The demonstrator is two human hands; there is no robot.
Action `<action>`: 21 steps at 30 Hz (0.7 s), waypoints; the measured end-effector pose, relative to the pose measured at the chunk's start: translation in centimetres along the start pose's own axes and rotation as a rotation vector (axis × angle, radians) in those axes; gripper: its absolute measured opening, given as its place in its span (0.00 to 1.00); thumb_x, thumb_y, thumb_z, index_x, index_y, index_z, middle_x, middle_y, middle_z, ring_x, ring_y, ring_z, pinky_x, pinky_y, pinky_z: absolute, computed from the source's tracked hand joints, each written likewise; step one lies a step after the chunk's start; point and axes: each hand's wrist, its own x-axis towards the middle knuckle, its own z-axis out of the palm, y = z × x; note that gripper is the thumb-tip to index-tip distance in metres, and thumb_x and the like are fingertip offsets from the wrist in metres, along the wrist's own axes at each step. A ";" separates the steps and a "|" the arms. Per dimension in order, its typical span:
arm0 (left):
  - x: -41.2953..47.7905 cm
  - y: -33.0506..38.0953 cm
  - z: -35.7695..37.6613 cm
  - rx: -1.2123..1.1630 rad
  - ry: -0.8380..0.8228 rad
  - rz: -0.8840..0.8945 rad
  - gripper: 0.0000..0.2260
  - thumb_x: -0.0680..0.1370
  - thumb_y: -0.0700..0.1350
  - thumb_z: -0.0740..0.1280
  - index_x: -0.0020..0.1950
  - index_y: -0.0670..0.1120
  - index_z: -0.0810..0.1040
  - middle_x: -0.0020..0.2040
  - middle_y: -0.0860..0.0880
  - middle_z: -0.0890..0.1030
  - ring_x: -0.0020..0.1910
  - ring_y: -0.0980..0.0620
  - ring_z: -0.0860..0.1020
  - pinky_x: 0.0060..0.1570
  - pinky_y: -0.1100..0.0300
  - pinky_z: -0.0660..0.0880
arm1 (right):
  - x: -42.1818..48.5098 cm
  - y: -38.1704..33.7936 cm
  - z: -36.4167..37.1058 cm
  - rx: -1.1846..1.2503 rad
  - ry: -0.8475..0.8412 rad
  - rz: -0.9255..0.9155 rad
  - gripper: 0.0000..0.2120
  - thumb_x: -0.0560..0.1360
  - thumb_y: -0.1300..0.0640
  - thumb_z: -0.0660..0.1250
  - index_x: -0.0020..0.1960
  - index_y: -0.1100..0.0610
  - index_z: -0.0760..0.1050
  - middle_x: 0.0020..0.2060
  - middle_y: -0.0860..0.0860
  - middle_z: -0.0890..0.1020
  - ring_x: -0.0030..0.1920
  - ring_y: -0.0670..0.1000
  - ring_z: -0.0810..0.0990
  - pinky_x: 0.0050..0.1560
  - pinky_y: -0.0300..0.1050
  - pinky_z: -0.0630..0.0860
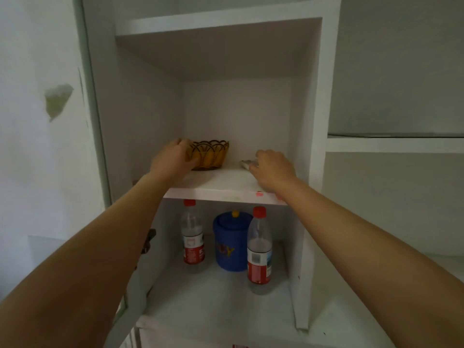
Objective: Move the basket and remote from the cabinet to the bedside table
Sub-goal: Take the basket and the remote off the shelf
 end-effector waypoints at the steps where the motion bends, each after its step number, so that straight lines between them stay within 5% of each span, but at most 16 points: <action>1: 0.7 -0.2 0.4 -0.005 -0.025 -0.003 0.22 0.76 0.47 0.64 0.68 0.44 0.65 0.65 0.41 0.70 0.61 0.41 0.69 0.56 0.48 0.70 | 0.5 0.2 0.2 -0.001 -0.032 0.032 0.18 0.79 0.49 0.54 0.50 0.63 0.73 0.49 0.60 0.78 0.48 0.59 0.75 0.39 0.46 0.69; 5: 3.5 -0.9 2.2 -0.066 -0.173 -0.008 0.30 0.73 0.45 0.69 0.71 0.45 0.60 0.71 0.39 0.61 0.68 0.39 0.62 0.66 0.47 0.64 | 1.9 0.3 0.7 -0.034 -0.217 0.138 0.19 0.79 0.50 0.53 0.60 0.62 0.71 0.56 0.60 0.77 0.55 0.60 0.74 0.49 0.47 0.70; 8: 4.9 -1.4 3.3 -0.046 -0.234 0.004 0.31 0.72 0.45 0.69 0.72 0.45 0.59 0.72 0.39 0.60 0.69 0.38 0.59 0.68 0.47 0.61 | 2.8 0.3 0.7 -0.057 -0.293 0.176 0.16 0.78 0.53 0.55 0.58 0.63 0.72 0.55 0.59 0.78 0.50 0.57 0.76 0.44 0.45 0.69; 13: 6.4 -2.1 4.1 -0.082 -0.096 0.029 0.23 0.71 0.40 0.69 0.65 0.40 0.69 0.63 0.36 0.72 0.62 0.38 0.69 0.61 0.48 0.68 | 3.7 0.1 0.8 -0.007 -0.309 0.216 0.13 0.77 0.57 0.58 0.56 0.64 0.72 0.53 0.60 0.78 0.43 0.54 0.72 0.38 0.43 0.67; 21: 7.3 -2.0 4.8 -0.101 -0.046 0.017 0.20 0.69 0.41 0.72 0.59 0.39 0.74 0.56 0.36 0.74 0.58 0.38 0.70 0.57 0.49 0.70 | 4.7 -0.4 1.4 -0.054 -0.321 0.239 0.12 0.75 0.61 0.61 0.57 0.64 0.72 0.53 0.59 0.78 0.44 0.55 0.73 0.37 0.43 0.68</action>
